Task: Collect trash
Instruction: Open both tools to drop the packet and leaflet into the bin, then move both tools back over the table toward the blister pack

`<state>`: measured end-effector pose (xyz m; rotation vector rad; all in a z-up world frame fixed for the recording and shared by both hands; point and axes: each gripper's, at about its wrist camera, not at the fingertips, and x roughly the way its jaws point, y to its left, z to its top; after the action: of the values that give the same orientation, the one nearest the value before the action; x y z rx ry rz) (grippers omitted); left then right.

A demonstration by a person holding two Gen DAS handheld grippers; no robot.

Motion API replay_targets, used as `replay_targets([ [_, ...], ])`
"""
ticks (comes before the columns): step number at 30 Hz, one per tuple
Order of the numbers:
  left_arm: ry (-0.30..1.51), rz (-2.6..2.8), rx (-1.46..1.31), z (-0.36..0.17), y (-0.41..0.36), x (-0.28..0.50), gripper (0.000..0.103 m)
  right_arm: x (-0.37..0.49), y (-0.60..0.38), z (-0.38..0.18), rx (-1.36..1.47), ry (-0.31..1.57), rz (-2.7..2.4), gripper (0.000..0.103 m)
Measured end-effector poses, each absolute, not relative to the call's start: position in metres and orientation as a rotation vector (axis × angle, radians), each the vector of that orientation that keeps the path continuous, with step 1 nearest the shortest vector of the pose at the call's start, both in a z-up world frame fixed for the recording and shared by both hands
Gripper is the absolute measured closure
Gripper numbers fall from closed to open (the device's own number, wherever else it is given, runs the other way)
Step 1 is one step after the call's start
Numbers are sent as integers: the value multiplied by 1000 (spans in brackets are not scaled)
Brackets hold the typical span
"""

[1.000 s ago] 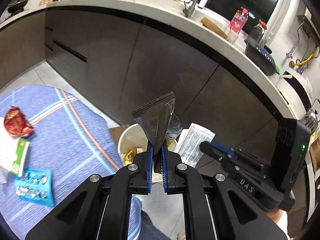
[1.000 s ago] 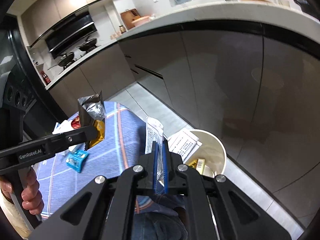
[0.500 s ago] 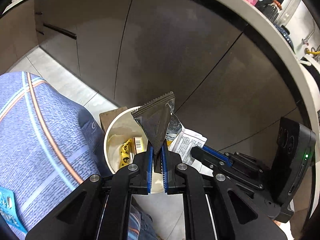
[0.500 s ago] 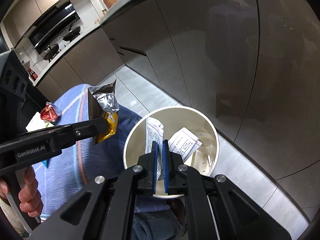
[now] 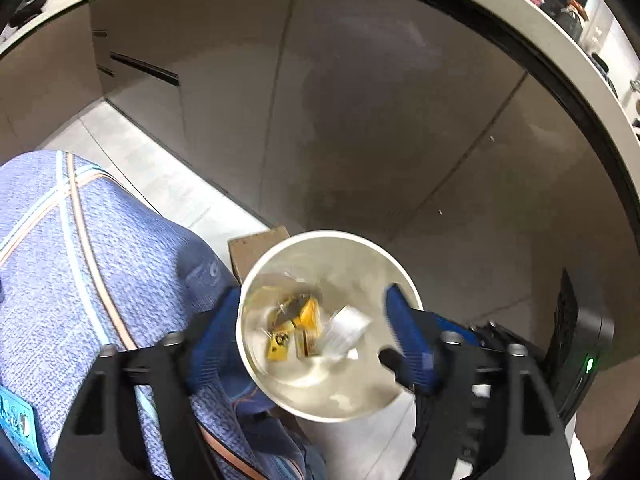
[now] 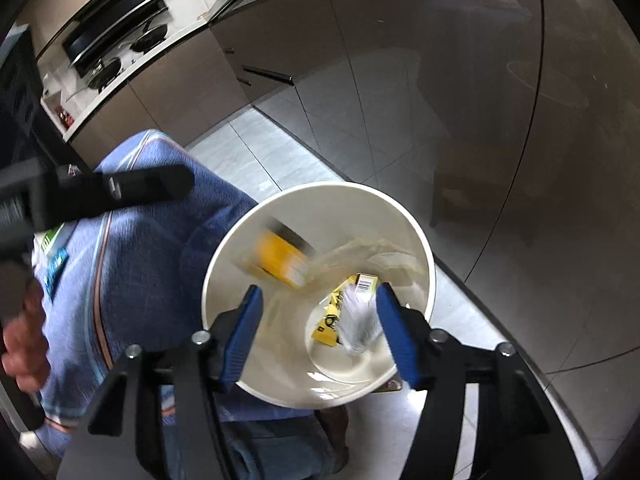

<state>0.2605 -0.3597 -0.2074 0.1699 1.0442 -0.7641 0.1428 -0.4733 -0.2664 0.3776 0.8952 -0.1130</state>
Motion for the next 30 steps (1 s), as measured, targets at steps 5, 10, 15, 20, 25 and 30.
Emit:
replay_targets([
  [5, 1000, -728, 157, -199, -353, 263, 8, 137, -468, -263, 356, 868, -100, 7],
  [10, 995, -725, 152, -191, -348, 253, 9, 137, -462, -256, 339, 871, -97, 3],
  [15, 964, -739, 146, -178, -340, 248, 9, 133, -457, -243, 315, 857, -103, 3],
  [20, 924, -760, 124, -150, -333, 232, 9, 125, -454, -225, 307, 822, -96, 3],
  [25, 859, -760, 108, -113, -316, 215, 8, 117, -440, -194, 290, 772, -73, 3],
  [30, 831, -733, 64, -89, -280, 206, 8, 111, -420, -162, 267, 721, -35, 3],
])
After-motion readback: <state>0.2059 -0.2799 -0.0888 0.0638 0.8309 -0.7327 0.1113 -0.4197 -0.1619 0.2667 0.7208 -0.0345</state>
